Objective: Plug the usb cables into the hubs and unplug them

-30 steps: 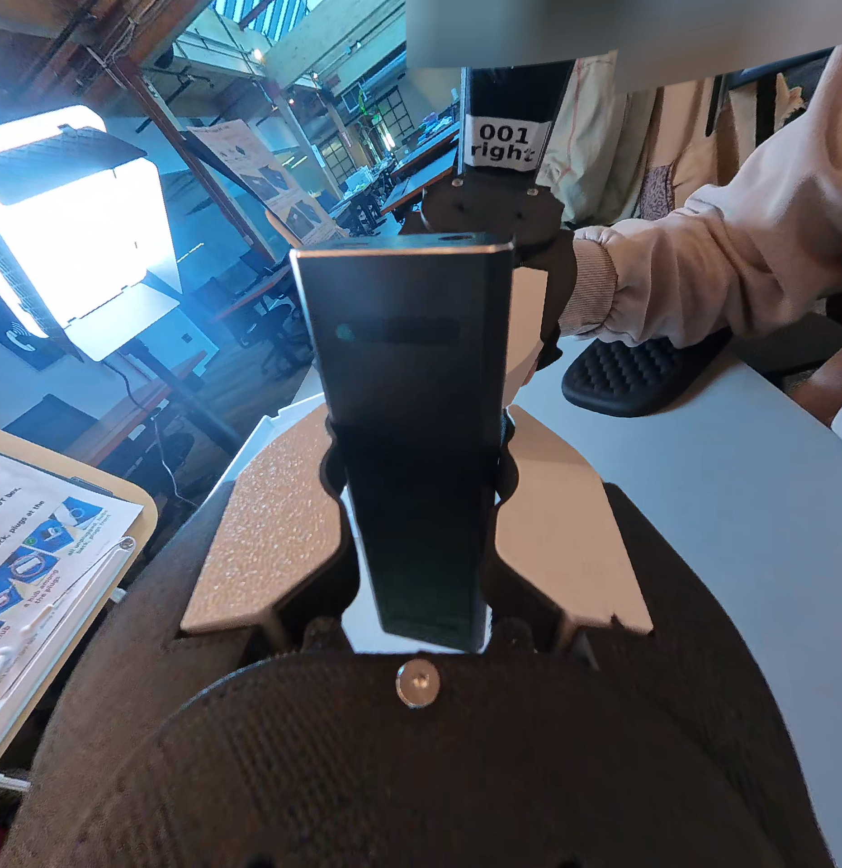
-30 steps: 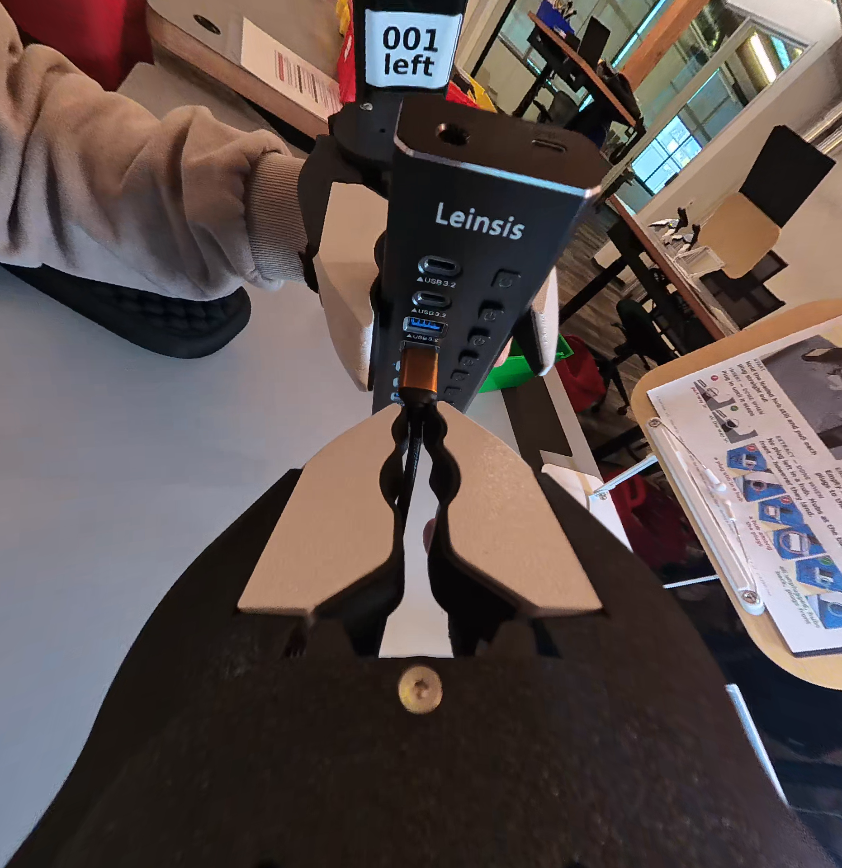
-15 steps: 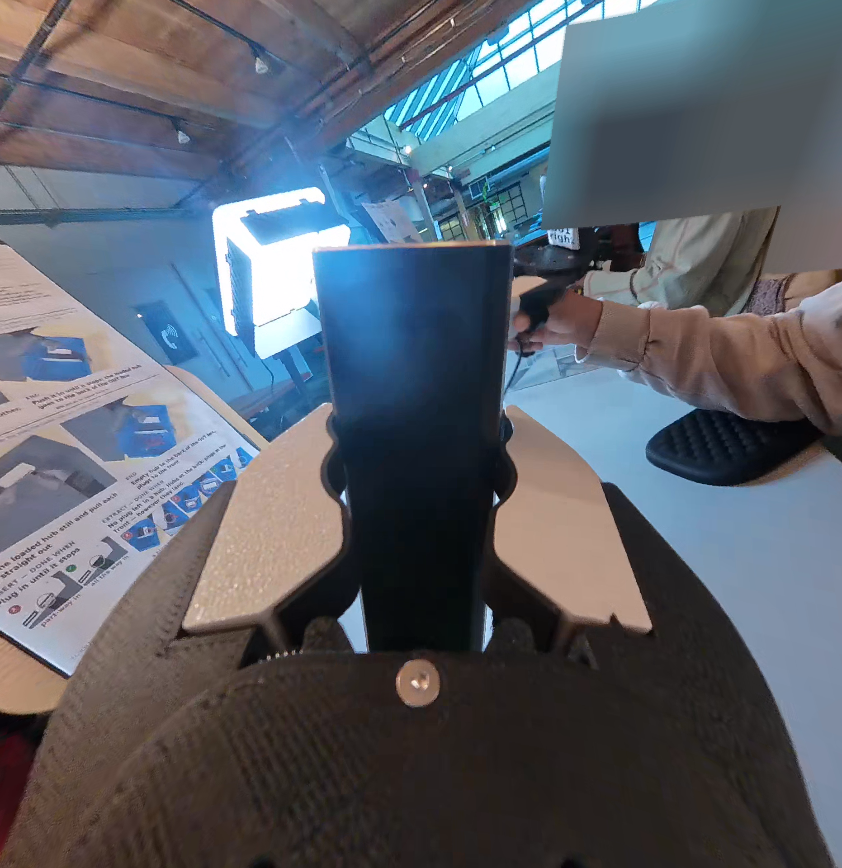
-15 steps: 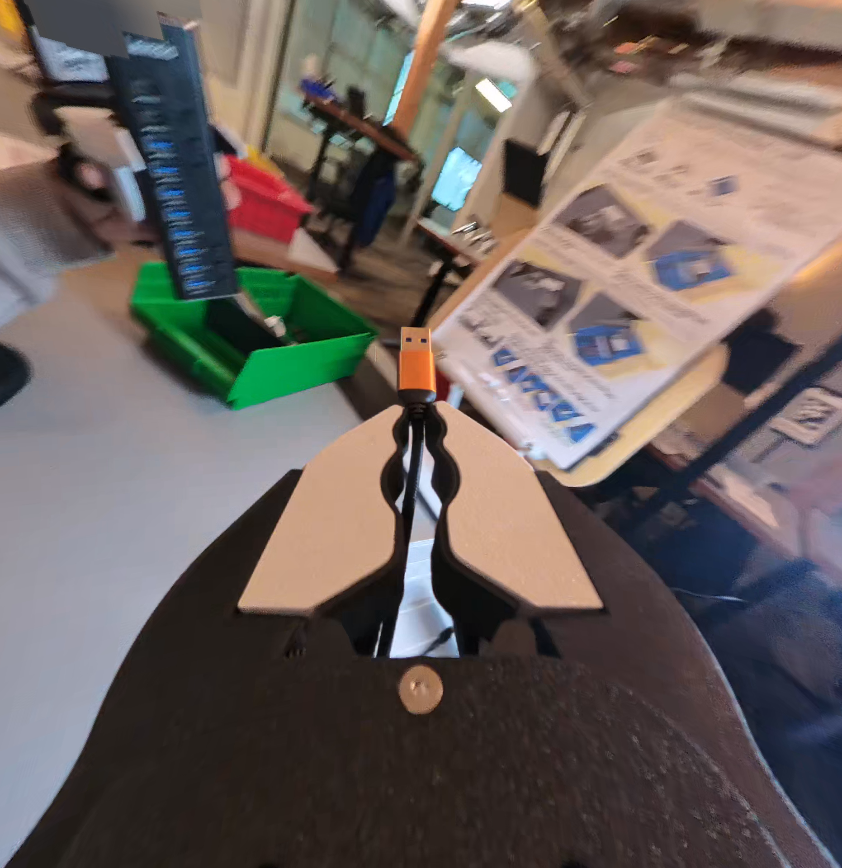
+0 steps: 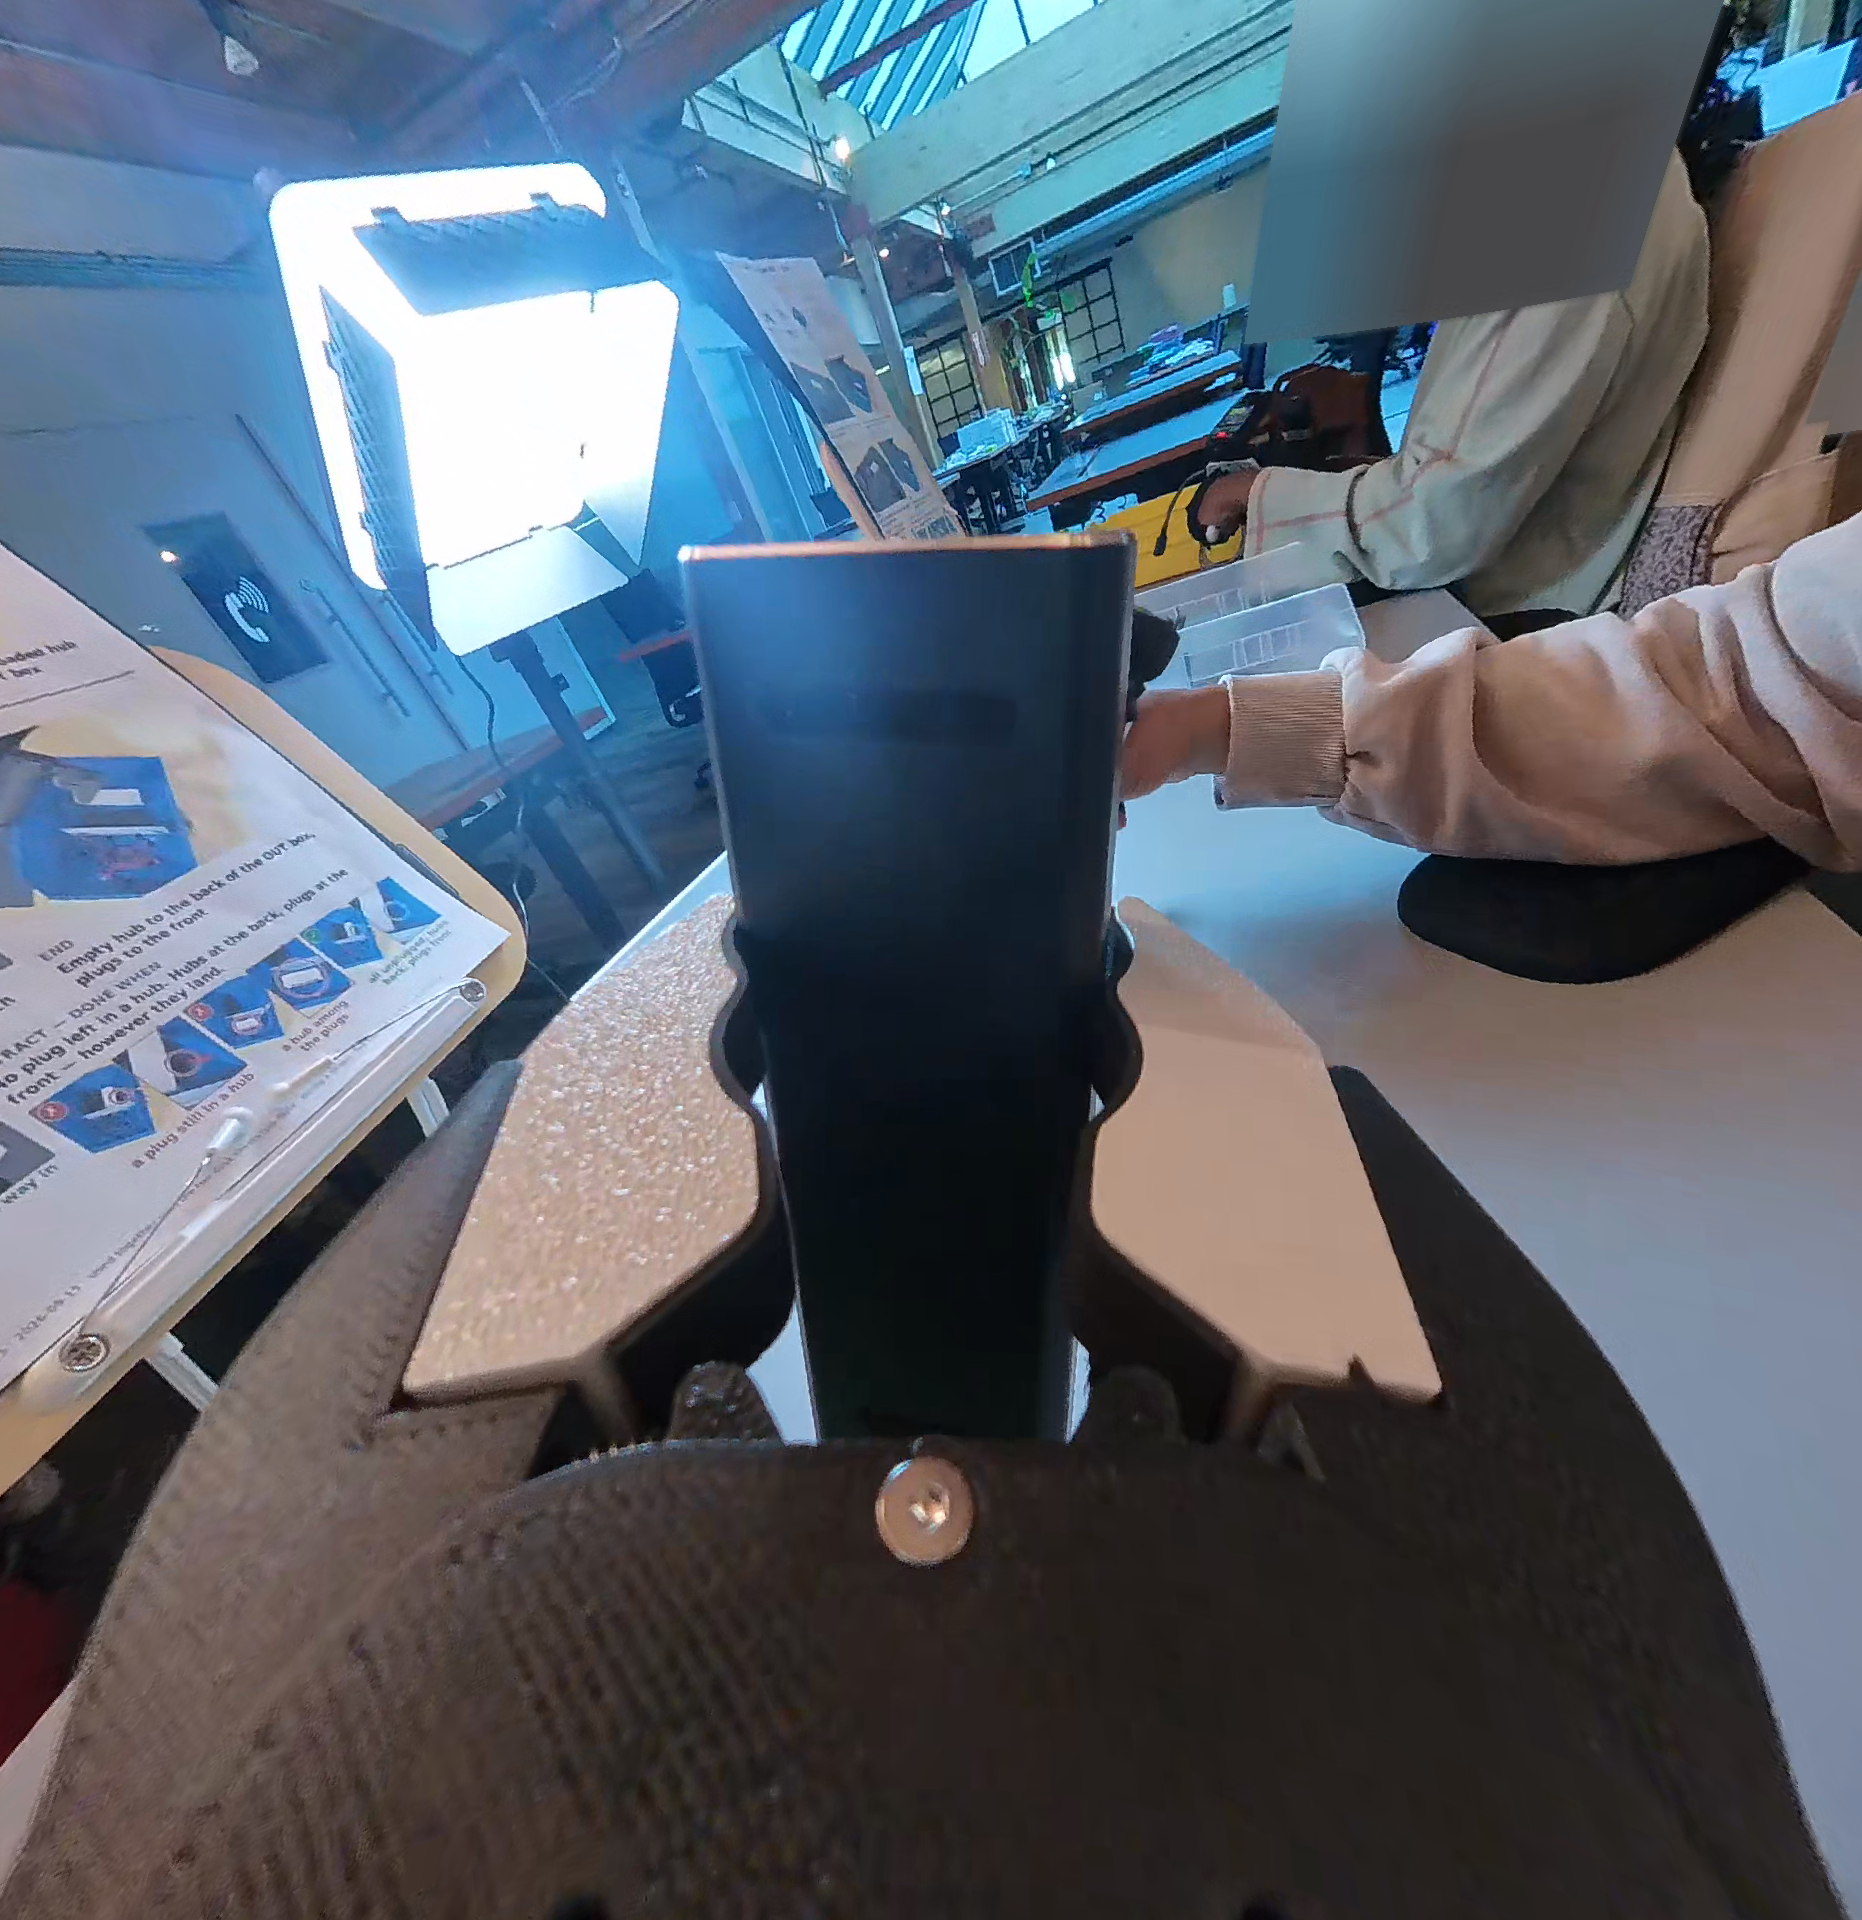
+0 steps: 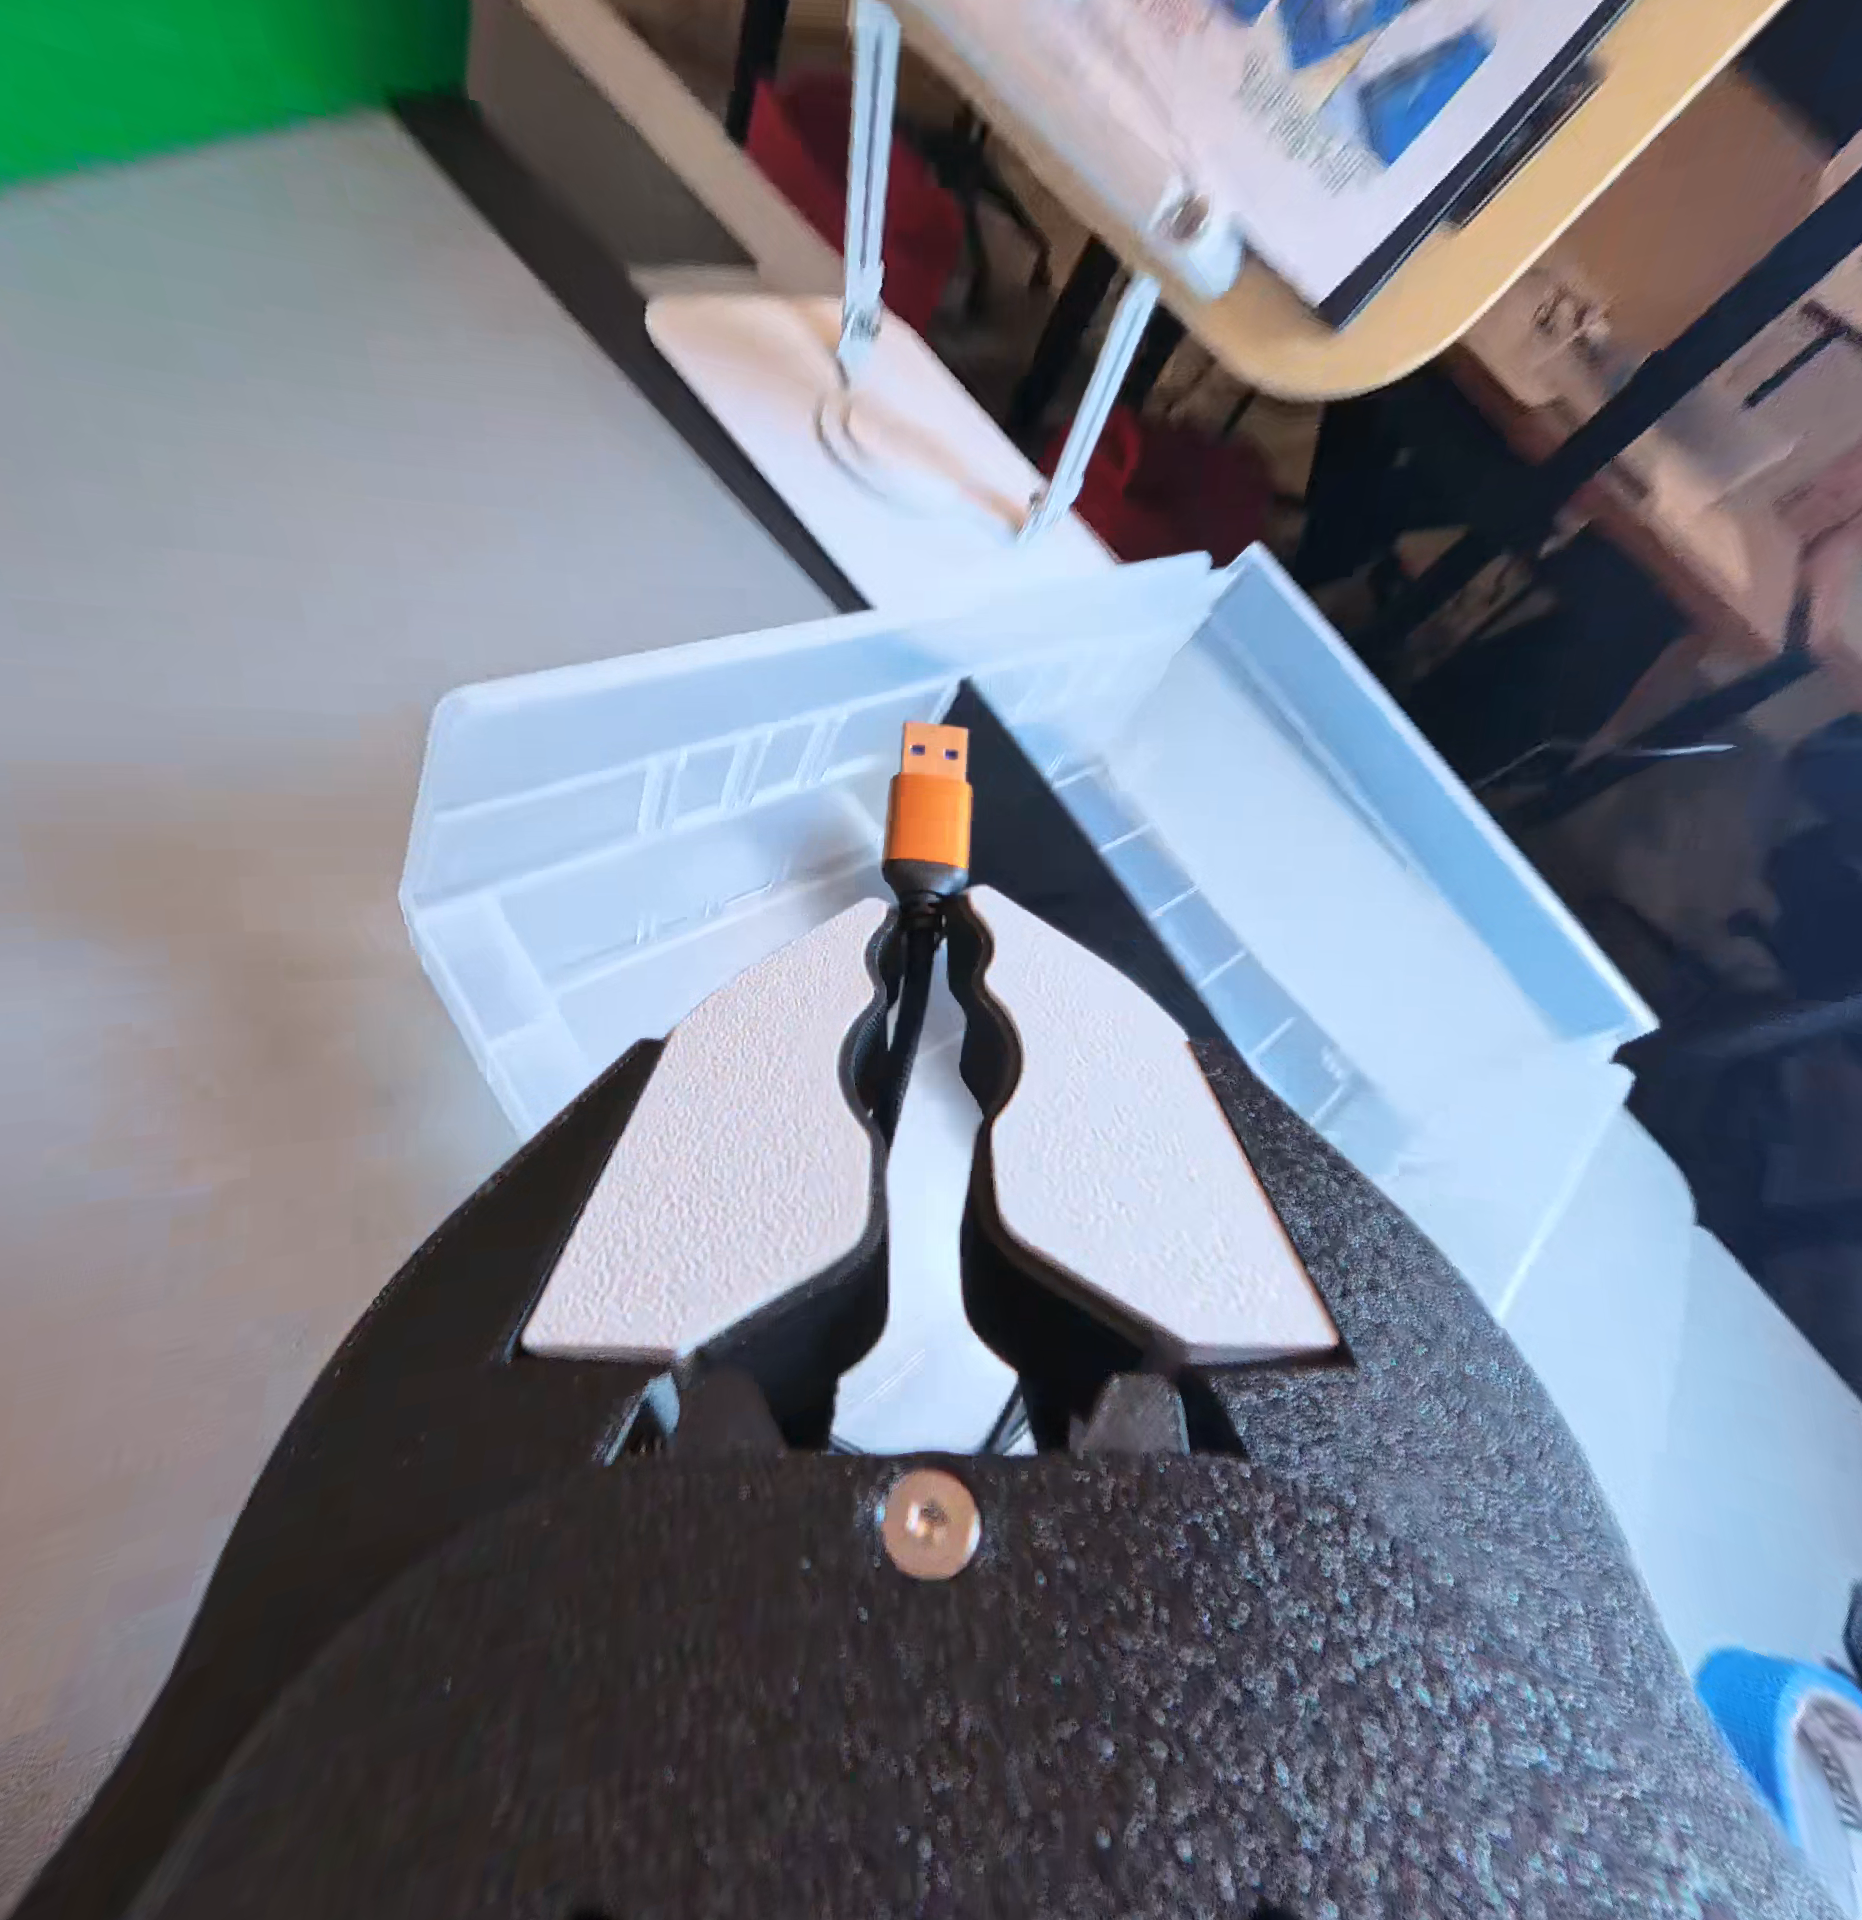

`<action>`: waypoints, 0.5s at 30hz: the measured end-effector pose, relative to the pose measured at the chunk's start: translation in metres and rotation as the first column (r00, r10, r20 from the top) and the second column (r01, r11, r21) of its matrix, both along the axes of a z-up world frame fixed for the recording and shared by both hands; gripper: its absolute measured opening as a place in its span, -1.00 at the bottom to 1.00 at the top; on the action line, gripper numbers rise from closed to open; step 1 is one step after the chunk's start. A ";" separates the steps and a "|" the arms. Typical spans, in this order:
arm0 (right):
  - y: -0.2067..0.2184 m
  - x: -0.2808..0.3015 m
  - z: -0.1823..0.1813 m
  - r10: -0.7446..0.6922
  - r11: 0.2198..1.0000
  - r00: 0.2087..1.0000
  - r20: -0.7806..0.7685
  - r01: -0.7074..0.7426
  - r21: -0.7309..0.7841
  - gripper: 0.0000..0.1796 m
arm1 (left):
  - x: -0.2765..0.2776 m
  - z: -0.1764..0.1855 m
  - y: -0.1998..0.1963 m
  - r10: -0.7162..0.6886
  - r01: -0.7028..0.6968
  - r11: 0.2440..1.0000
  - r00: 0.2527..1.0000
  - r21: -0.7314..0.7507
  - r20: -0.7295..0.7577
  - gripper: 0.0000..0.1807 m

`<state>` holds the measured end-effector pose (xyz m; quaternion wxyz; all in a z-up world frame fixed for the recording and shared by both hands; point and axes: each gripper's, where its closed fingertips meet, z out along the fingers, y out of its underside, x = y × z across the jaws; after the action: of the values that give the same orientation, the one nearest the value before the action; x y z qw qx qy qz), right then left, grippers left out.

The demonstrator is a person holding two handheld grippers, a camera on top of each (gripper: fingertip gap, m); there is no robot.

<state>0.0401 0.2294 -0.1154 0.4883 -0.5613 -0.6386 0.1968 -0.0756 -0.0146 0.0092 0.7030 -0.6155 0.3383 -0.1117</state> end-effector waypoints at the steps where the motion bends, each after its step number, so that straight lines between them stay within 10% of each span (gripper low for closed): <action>1: -0.003 -0.003 -0.009 0.004 1.000 0.999 0.038 -0.004 -0.004 -0.86 | 0.000 -0.001 0.001 0.000 0.000 1.000 1.000 -0.004 0.002 -0.30; 7: -0.028 -0.017 -0.036 0.060 0.997 0.986 0.159 -0.050 -0.062 -0.51 | 0.010 -0.017 0.012 0.001 -0.001 0.999 1.000 -0.053 0.002 -0.30; 15: -0.107 -0.025 0.067 0.293 0.942 0.937 -0.193 -0.317 -0.111 -0.43 | 0.042 -0.019 0.020 -0.060 0.067 0.995 0.994 -0.079 0.090 -0.31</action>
<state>0.0149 0.1226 -0.0482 0.4647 -0.4688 -0.6578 0.3627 -0.0333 0.0050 -0.0095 0.6873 -0.6273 0.3218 -0.1747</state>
